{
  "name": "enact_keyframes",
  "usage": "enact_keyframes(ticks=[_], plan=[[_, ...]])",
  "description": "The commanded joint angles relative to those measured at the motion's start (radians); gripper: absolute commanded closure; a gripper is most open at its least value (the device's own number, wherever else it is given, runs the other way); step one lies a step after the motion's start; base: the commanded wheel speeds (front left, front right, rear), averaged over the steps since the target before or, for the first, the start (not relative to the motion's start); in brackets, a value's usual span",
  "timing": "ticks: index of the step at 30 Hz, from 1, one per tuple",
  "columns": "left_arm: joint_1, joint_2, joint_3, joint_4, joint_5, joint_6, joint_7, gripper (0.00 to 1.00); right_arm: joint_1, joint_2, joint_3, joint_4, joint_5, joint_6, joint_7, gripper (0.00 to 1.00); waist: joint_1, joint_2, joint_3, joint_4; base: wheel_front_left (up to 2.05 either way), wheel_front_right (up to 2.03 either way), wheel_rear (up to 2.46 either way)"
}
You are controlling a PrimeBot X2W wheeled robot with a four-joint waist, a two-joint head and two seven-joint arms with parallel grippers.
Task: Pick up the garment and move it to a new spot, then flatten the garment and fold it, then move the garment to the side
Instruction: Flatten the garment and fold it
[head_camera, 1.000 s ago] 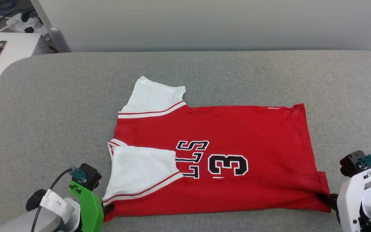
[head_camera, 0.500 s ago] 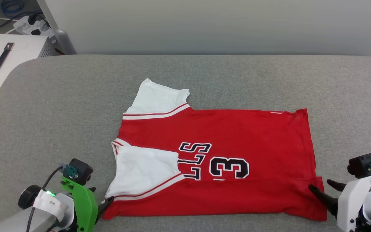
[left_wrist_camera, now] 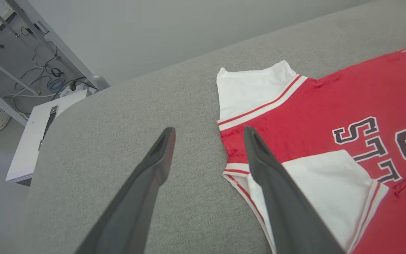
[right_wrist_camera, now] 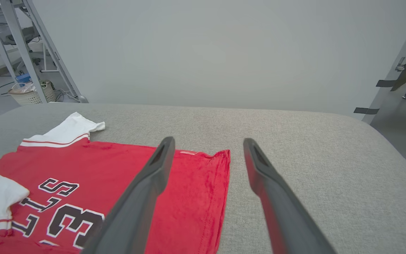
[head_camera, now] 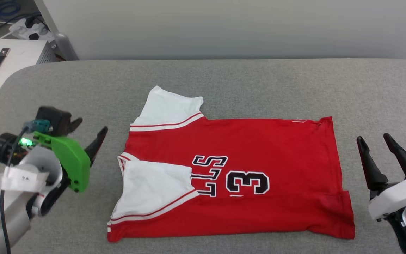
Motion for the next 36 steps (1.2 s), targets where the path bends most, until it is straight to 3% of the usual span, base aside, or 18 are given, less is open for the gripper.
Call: enact_keyframes(ticks=[1,5,11,16,24,36], plan=[[-0.034,-0.017,0.012,0.015,0.007,0.000,-0.009,0.00,0.015,0.020,-0.005,-0.019,-0.021,-0.001,-0.011,0.00,0.0000,0.0000,0.026,-0.023,0.00,0.00,0.00],[-0.122,-0.052,0.031,0.088,0.011,-0.031,0.010,0.00,0.008,0.057,0.007,-0.069,-0.065,-0.001,-0.019,0.00,0.0000,0.0000,0.078,-0.059,0.00,0.00,0.00],[-0.283,-0.088,0.037,0.208,0.024,-0.114,0.096,0.00,-0.037,0.075,0.037,-0.111,-0.096,-0.001,-0.031,0.00,0.0000,0.0000,0.193,-0.123,0.00,0.00,0.00],[-0.424,-0.113,0.029,0.298,-0.012,-0.197,0.270,0.00,-0.082,0.080,0.051,-0.128,-0.107,-0.001,-0.050,0.00,0.0000,0.0000,0.290,-0.162,0.00,0.00,0.00],[-0.579,-0.150,0.005,0.383,-0.096,-0.231,0.570,0.00,-0.149,0.082,0.079,-0.141,-0.100,-0.001,-0.064,0.00,0.0000,0.0000,0.405,-0.198,0.00,0.00,0.00],[-0.605,-0.164,-0.069,0.487,-0.065,-0.238,0.657,0.00,-0.203,0.073,0.100,-0.116,-0.091,-0.001,-0.083,0.00,0.0000,0.0000,0.471,-0.220,0.00,0.00,0.00]])
